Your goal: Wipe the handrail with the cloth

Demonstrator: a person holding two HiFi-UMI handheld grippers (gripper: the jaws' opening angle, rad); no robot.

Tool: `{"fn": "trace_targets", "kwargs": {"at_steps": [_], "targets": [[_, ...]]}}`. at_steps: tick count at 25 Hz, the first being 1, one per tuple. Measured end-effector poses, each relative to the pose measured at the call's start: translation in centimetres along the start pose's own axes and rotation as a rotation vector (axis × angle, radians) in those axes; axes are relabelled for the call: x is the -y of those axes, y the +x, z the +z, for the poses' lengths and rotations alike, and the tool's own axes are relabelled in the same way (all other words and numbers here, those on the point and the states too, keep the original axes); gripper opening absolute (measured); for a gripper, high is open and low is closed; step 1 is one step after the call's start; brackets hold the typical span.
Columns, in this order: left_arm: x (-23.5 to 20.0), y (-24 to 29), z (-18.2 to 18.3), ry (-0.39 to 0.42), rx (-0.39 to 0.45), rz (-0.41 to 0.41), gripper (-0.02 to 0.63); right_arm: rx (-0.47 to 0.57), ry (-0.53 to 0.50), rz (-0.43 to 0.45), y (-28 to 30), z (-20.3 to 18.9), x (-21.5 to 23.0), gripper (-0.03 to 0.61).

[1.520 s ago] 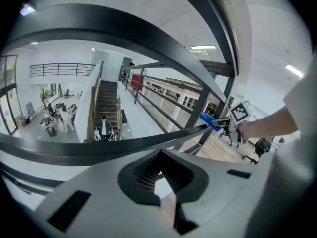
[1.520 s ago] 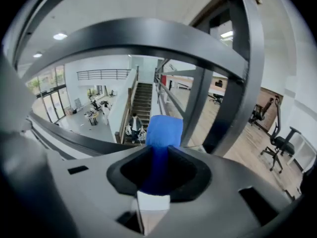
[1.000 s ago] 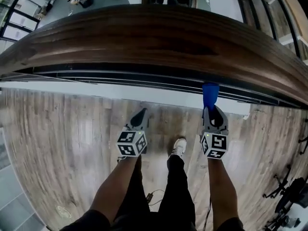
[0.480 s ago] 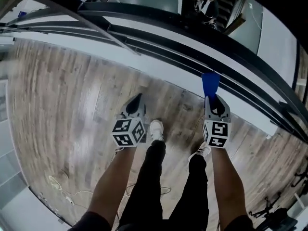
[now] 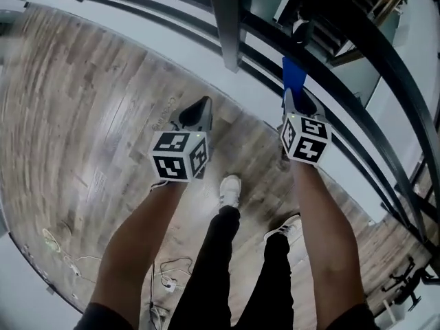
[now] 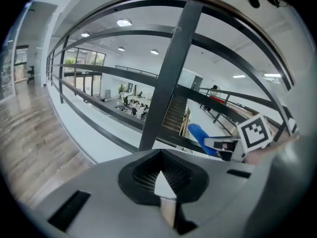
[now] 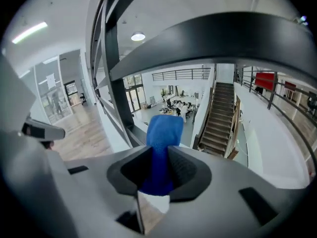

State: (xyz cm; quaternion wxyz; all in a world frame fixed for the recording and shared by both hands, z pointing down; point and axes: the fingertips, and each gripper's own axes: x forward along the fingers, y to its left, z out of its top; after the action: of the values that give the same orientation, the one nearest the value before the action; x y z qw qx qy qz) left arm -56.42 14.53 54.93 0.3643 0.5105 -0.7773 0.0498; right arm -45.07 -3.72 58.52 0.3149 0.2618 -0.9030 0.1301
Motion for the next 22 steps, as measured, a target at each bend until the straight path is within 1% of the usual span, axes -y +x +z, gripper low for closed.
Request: {"fn": "trace_targets", "kwargs": {"at_steps": [2, 5, 8, 10, 12, 15, 19, 22], "targets": [[-1.6, 0.5, 0.3, 0.041, -0.027, -0.014, 0.003, -0.003, 0.036, 0.010, 2.1, 1.6, -2.4, 0.107], [-3.3, 0.9, 0.5, 0.124, -0.058, -0.027, 0.003, 0.002, 0.051, 0.021, 4.8, 3.9, -5.4, 0.107], [-4.2, 0.8, 0.8, 0.162, -0.069, -0.046, 0.003, -0.011, 0.084, -0.003, 7.4, 5.0, -7.1, 0.107], [-4.5, 0.5, 1.0, 0.169, -0.066, -0.055, 0.003, -0.031, 0.114, -0.030, 8.7, 5.0, -7.8, 0.107], [-4.8, 0.1, 1.0, 0.155, -0.066, -0.062, 0.003, -0.050, 0.112, -0.048, 9.5, 4.7, -8.7, 0.107], [-5.4, 0.0, 0.7, 0.152, -0.070, -0.065, 0.003, -0.050, 0.076, -0.059, 10.6, 4.4, -9.7, 0.107], [-5.6, -0.3, -0.2, 0.147, -0.071, -0.060, 0.002, -0.053, -0.013, -0.083, 10.9, 4.2, -9.7, 0.107], [-5.0, -0.7, -1.1, 0.156, -0.088, -0.060, 0.003, -0.062, -0.001, -0.080, 10.3, 3.9, -9.3, 0.107]]}}
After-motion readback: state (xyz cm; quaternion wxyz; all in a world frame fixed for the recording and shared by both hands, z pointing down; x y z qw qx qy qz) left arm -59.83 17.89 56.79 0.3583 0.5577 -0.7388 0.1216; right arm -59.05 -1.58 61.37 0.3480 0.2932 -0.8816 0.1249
